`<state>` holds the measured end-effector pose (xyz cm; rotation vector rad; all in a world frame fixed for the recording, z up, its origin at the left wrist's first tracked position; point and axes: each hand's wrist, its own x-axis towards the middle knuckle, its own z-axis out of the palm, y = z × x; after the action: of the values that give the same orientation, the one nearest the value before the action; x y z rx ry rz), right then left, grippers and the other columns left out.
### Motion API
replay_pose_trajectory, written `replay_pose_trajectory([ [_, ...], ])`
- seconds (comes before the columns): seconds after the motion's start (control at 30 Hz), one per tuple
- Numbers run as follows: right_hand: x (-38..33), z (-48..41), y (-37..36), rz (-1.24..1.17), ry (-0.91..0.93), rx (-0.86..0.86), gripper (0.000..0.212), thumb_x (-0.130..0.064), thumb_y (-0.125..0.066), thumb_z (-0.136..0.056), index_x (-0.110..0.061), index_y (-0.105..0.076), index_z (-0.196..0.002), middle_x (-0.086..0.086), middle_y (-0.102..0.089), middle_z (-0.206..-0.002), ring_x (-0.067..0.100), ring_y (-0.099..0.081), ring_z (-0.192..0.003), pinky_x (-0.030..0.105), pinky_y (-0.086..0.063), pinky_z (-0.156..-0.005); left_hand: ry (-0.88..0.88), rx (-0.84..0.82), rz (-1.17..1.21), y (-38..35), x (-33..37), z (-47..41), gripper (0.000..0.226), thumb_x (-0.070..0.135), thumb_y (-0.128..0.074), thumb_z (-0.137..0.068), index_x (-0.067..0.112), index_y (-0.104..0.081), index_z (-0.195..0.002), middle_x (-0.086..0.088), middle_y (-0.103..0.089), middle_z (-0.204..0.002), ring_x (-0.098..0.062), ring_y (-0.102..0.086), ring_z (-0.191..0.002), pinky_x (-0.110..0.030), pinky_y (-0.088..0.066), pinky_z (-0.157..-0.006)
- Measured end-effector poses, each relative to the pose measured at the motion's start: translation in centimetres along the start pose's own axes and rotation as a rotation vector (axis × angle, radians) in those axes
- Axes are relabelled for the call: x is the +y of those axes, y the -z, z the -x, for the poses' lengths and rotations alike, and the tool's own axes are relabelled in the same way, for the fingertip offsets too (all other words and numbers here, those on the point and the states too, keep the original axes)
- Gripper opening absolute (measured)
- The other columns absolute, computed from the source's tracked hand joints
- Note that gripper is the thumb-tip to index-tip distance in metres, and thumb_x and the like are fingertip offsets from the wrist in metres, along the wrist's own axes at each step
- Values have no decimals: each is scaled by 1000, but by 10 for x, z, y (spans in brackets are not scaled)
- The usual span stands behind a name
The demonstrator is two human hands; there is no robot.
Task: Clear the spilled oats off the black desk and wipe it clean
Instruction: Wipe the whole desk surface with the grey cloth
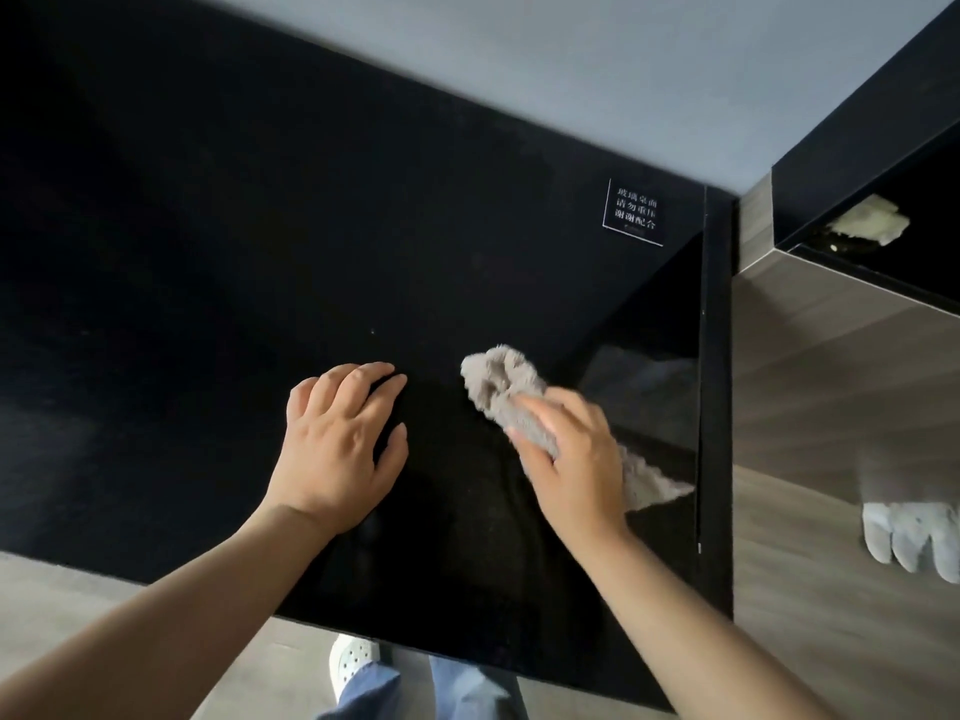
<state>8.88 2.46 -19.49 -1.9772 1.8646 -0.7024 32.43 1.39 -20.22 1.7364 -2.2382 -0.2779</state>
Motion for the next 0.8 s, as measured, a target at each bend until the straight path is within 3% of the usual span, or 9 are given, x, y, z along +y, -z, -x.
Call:
replay_pose_trajectory([
  [0.1,-12,27,21,-143,-8,-114,33,-38,-60,-85,-24,-70,-112,-20,-60,-107,3,-56,-102,21,-47,-89,16,-4,-6,3,1,1,48,36,-45,-88,13,-61,-126,-1,-54,-131,-24,-45,-121,-43,-29,-102],
  [0.23,4,-9,46,-124,-105,134,28,-24,-62,-90,-23,-67,-117,-16,-58,-112,12,-55,-110,27,-45,-95,6,2,-6,7,-1,-4,49,38,-43,-88,12,-60,-127,-2,-53,-131,-25,-44,-122,-44,-29,-102],
  [0.33,23,-36,36,-24,-274,201,30,-25,-61,-90,-23,-66,-120,-6,-59,-117,22,-52,-113,34,-43,-97,-11,12,-8,8,-1,-4,50,39,-42,-89,12,-59,-127,-3,-53,-131,-26,-43,-123,-44,-29,-102],
  [0.47,4,1,9,63,-252,265,31,-21,-63,-89,-23,-66,-119,-3,-58,-114,18,-51,-106,25,-37,-88,-25,35,-8,7,-1,-7,50,39,-43,-89,12,-59,-127,-3,-52,-131,-26,-43,-123,-44,-29,-102],
  [0.67,-46,111,-16,-65,-140,77,37,-14,-69,-83,-23,-66,-119,-10,-57,-113,7,-52,-103,25,-46,-89,-47,25,-27,-2,-5,-3,49,38,-44,-88,11,-59,-126,-4,-53,-130,-28,-44,-121,-46,-32,-99],
  [0.8,-50,108,19,-252,-152,49,31,-10,-65,-88,-20,-68,-117,-12,-60,-108,10,-59,-102,30,-50,-88,-51,54,-36,4,-2,-7,48,37,-46,-88,11,-60,-125,-4,-54,-129,-29,-46,-120,-46,-32,-98],
])
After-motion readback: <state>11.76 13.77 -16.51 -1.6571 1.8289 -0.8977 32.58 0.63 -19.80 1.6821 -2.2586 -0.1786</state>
